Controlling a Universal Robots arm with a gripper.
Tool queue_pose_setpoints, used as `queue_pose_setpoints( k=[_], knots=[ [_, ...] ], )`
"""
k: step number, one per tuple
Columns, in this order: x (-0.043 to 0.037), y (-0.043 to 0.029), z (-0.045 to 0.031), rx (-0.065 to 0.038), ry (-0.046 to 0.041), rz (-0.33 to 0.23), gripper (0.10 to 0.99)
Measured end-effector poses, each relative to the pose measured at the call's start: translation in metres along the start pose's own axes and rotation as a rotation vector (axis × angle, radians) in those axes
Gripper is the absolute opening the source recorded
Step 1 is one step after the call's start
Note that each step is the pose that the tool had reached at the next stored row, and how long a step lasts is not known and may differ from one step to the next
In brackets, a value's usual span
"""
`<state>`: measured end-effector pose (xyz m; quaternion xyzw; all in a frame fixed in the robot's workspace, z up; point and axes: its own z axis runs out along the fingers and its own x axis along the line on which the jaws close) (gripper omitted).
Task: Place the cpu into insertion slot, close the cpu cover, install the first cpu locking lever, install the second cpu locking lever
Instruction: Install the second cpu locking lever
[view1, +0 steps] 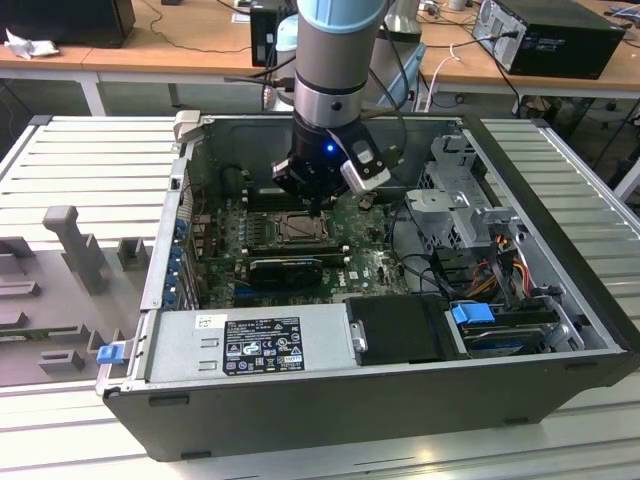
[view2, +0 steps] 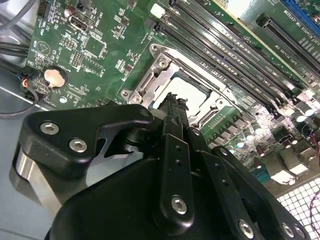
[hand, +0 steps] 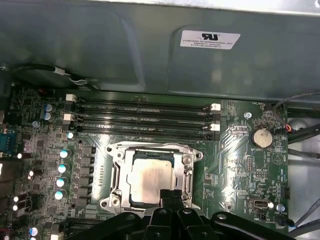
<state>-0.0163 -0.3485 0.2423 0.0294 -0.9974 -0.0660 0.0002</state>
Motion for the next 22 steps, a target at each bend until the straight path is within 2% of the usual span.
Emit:
queue_pose_setpoints(
  k=[3,5,6,10,11,12,13,15,19,22],
  knots=[
    [0.0001,-0.0038,-0.0005,-0.003,0.0033,0.000,0.106],
    [0.0003,-0.0080,-0.0009,-0.020,0.0116,0.002,0.106],
    [0.0004,-0.0099,-0.0009,-0.020,0.0123,0.002,0.106],
    [0.0016,-0.0298,-0.0030,-0.021,0.0124,0.002,0.106],
    [0.0019,-0.0329,-0.0033,-0.026,0.0120,0.001,0.106],
    [0.0024,-0.0355,-0.0034,-0.051,0.0108,0.000,0.106],
    [0.0026,-0.0362,-0.0033,-0.062,0.0102,0.000,0.106],
    [0.0032,-0.0394,-0.0024,-0.071,0.0097,-0.001,0.106],
    [0.0060,-0.0437,0.0007,-0.073,0.0102,-0.004,0.106],
    [0.0150,-0.0445,0.0015,-0.076,0.0103,-0.006,0.106]
  ],
)
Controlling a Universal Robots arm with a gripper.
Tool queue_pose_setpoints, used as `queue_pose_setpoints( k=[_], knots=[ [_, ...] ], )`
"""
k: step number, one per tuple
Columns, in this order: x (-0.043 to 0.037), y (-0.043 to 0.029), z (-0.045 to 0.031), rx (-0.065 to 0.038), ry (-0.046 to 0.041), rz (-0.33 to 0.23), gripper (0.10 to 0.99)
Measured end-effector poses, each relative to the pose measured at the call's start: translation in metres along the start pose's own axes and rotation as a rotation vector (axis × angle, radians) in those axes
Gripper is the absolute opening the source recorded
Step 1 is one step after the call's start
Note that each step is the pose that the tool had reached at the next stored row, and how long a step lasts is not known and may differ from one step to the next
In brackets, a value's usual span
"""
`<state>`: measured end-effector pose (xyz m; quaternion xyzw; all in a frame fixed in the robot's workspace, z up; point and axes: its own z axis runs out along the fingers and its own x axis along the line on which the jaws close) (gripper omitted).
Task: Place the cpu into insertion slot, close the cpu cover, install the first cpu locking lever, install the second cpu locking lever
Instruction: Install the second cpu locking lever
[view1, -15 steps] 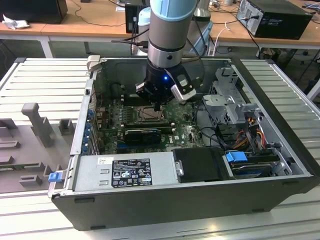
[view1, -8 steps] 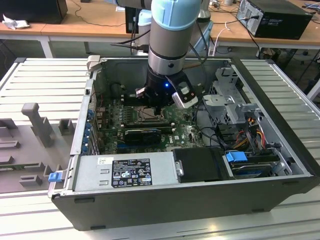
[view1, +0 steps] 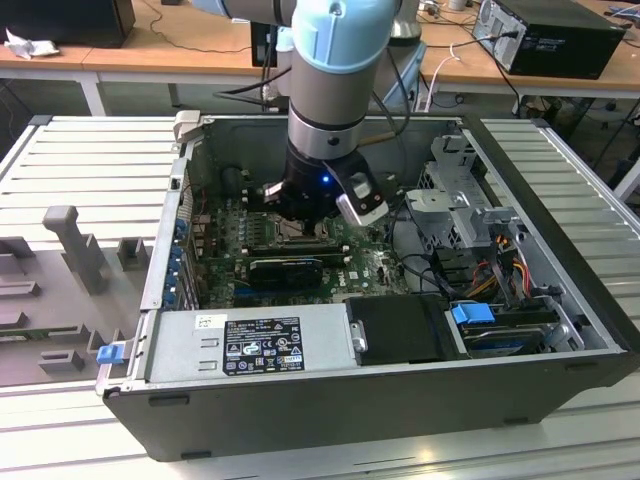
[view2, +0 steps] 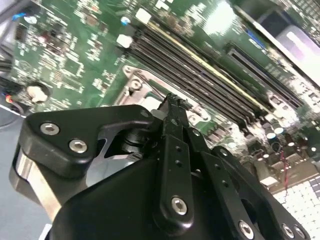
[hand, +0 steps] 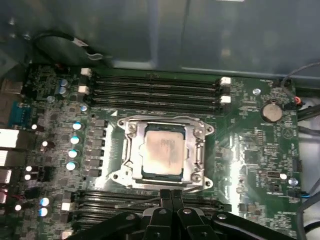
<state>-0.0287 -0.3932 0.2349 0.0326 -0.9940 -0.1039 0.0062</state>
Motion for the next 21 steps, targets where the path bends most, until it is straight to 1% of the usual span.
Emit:
queue_pose_setpoints(
  k=[2,3,5,12,14,15,18,21],
  knots=[
    [0.0107,0.0000,0.0006,-0.004,0.0000,-0.002,0.106],
    [0.0146,0.0001,0.0009,-0.007,0.0001,-0.002,0.106],
    [0.0187,-0.0001,0.0029,-0.009,0.0002,-0.004,0.106],
    [0.0188,-0.0034,0.0184,-0.010,0.0011,-0.008,0.106],
    [0.0197,-0.0043,0.0218,-0.013,0.0015,-0.011,0.106],
    [0.0213,-0.0052,0.0224,-0.018,0.0014,-0.012,0.106],
    [0.0267,-0.0079,0.0234,-0.037,0.0002,-0.013,0.106],
    [0.0325,-0.0115,0.0239,-0.061,-0.0011,-0.015,0.106]
  ],
)
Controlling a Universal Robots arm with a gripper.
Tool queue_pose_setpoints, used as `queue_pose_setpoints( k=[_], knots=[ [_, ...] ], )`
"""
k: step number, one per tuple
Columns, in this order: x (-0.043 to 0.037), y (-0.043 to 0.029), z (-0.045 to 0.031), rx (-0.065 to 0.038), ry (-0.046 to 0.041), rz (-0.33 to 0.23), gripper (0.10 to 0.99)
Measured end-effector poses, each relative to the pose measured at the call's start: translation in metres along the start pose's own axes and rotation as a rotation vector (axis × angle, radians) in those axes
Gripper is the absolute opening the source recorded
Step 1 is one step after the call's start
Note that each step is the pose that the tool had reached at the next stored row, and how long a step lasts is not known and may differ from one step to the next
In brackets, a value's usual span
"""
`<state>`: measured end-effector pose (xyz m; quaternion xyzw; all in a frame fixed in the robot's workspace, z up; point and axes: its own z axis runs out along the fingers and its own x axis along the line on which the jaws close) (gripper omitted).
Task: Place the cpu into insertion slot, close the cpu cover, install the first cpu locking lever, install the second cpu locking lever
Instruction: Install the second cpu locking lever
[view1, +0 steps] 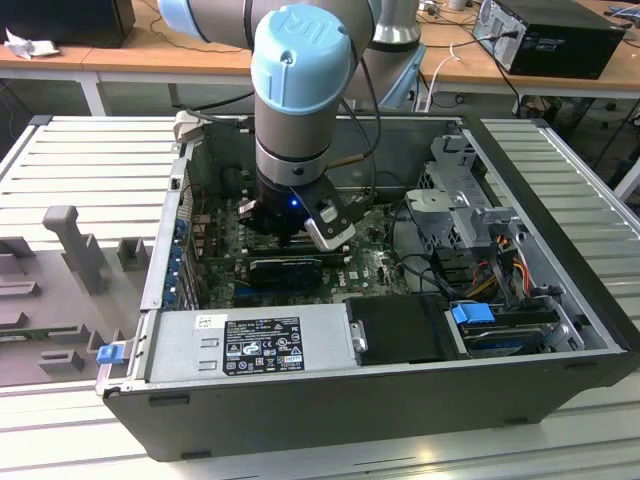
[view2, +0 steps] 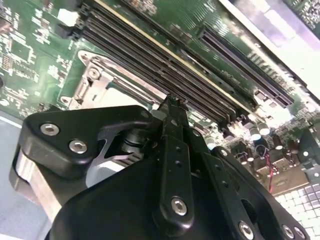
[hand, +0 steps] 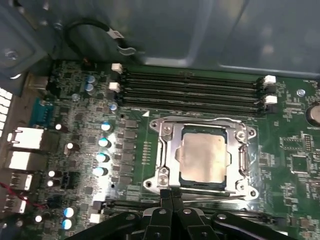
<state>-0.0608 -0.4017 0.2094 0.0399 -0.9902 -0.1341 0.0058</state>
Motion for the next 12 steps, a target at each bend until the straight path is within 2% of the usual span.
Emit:
queue_pose_setpoints(
  k=[4,10,12],
  knots=[
    [0.0064,-0.0040,0.0010,-0.030,-0.0004,-0.007,0.106],
    [0.0113,-0.0095,0.0038,-0.071,-0.0009,-0.018,0.106],
    [0.0116,-0.0109,0.0073,-0.079,-0.0013,-0.020,0.106]
  ],
)
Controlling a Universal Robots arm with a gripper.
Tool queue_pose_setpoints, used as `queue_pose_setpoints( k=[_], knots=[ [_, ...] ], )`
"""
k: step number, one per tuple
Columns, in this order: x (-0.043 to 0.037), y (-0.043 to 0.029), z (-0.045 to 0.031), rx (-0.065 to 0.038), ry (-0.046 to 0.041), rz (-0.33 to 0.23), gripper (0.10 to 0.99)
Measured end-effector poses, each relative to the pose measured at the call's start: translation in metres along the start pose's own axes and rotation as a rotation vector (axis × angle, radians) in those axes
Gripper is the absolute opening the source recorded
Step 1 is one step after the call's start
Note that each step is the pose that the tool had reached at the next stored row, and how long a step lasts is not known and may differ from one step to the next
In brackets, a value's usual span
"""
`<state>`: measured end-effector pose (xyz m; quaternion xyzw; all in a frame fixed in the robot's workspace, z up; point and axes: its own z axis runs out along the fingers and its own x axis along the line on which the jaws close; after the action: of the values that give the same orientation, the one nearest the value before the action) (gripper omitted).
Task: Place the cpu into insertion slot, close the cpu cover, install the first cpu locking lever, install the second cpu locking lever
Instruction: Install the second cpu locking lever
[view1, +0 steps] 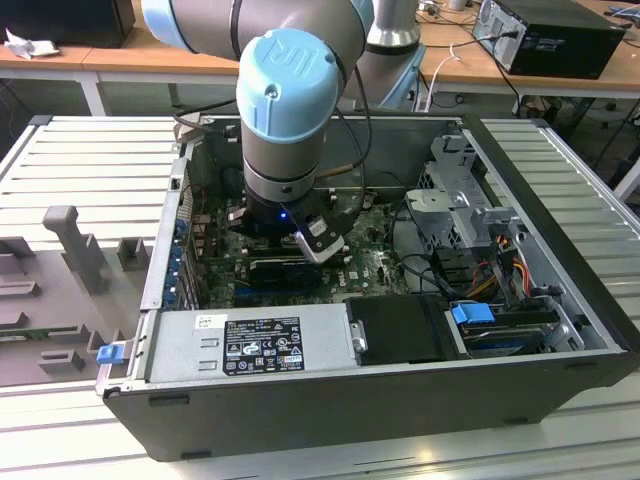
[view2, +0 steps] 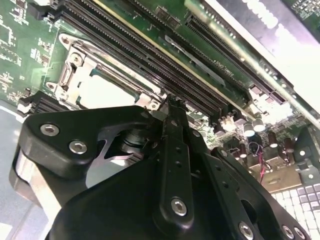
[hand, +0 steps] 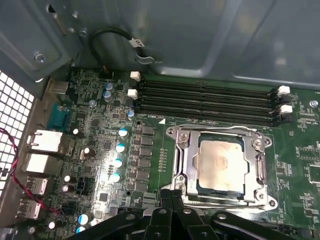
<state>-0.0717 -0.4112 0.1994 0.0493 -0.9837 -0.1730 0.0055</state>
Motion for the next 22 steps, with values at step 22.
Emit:
queue_pose_setpoints(
  k=[22],
  knots=[
    [0.0031,0.0070,-0.0056,-0.019,-0.0008,-0.003,0.106]
  ],
)
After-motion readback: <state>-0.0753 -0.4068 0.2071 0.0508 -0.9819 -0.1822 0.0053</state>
